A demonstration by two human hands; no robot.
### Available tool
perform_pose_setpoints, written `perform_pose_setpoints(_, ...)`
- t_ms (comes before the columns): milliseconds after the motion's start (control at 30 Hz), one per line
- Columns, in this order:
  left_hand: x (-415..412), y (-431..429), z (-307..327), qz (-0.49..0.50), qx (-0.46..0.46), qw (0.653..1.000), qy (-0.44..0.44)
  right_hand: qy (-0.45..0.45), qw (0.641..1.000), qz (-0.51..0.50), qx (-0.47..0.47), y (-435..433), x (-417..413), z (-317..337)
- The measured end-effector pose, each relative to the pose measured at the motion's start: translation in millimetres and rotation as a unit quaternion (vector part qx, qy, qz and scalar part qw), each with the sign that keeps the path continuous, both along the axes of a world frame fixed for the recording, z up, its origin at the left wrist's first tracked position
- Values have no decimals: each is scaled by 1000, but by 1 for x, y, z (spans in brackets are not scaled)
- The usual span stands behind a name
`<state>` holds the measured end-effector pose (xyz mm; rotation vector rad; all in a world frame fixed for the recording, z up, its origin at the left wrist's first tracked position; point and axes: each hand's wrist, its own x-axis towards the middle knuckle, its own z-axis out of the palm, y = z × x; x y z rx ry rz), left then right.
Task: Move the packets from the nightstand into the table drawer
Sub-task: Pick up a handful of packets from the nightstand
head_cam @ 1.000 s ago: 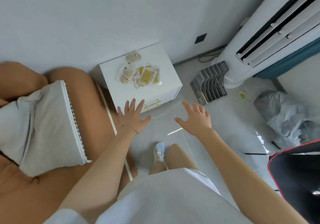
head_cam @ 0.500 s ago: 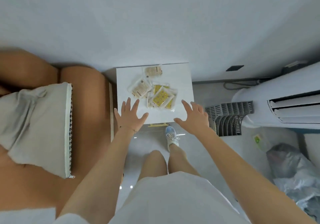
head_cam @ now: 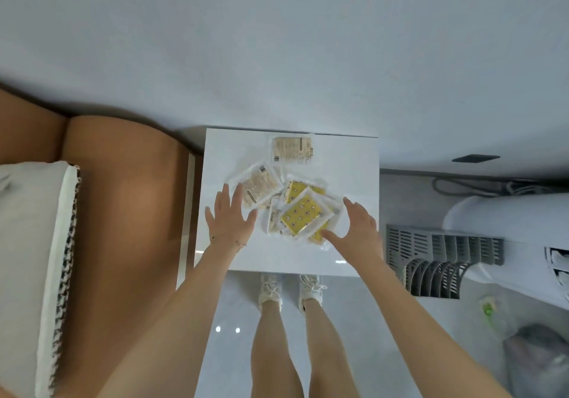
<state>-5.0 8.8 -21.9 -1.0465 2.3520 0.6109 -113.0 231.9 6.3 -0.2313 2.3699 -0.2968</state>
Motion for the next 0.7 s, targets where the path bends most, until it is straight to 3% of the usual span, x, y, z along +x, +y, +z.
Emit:
perform_pose_setpoints(167,-20,-19,-53,-11,-6,999,42,3,996,-86,-30,-17,5,-54)
perform_pose_setpoints(300,-32,-32,-71,53,22,986,158,-2,993,-117,-4,-37,22,-71)
perform_pose_setpoints(400,-33,-31,-74,25,-13,985,168,-3,986,-168,-8,-48,30,-76)
perform_pose_setpoints(700,-23,-11,-72,17,-19,983,184,-37,903,-403,-146,-36,26,-69)
